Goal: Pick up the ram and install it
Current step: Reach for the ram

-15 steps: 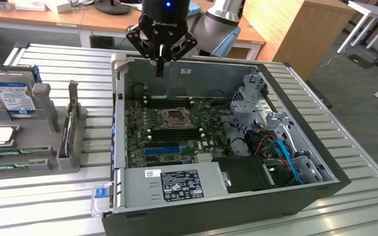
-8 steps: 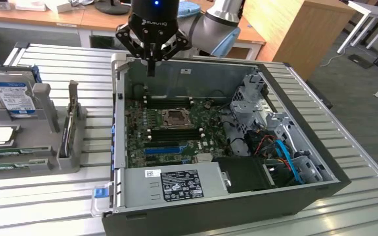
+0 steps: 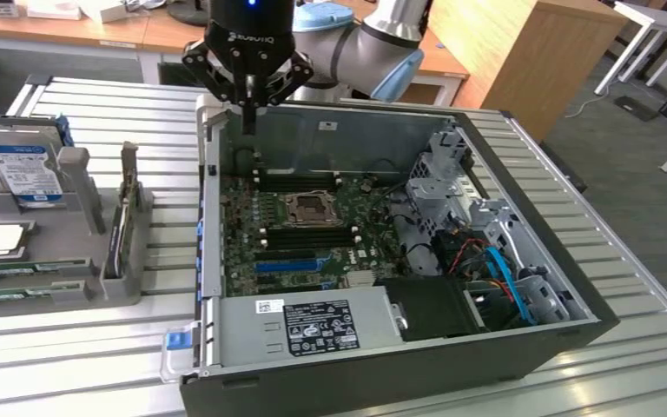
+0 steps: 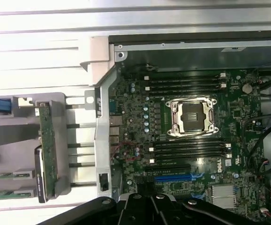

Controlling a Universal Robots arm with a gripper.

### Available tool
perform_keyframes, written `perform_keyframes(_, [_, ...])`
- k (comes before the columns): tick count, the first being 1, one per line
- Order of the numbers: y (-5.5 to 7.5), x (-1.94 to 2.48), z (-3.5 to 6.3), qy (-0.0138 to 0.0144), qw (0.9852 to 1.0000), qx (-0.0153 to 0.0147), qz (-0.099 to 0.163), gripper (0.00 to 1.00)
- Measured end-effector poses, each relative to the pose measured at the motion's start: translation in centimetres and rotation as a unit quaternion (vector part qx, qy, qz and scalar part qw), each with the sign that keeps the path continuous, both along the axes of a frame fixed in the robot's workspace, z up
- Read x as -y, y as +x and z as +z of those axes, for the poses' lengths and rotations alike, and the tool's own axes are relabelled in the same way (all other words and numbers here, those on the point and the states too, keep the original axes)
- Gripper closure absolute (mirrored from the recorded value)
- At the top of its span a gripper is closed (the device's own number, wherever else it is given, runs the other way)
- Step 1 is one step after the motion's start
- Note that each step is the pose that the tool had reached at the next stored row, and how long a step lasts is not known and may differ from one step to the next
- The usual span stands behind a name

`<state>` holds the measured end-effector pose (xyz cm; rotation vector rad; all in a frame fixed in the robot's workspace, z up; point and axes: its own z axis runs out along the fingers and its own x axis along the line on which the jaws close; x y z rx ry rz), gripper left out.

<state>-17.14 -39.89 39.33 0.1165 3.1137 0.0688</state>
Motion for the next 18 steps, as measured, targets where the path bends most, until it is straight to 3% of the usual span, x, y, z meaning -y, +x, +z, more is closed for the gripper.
perform_keyframes(18, [-4.8,0.00,0.00,0.0000,1.0000,0.0000,0.000,0.89])
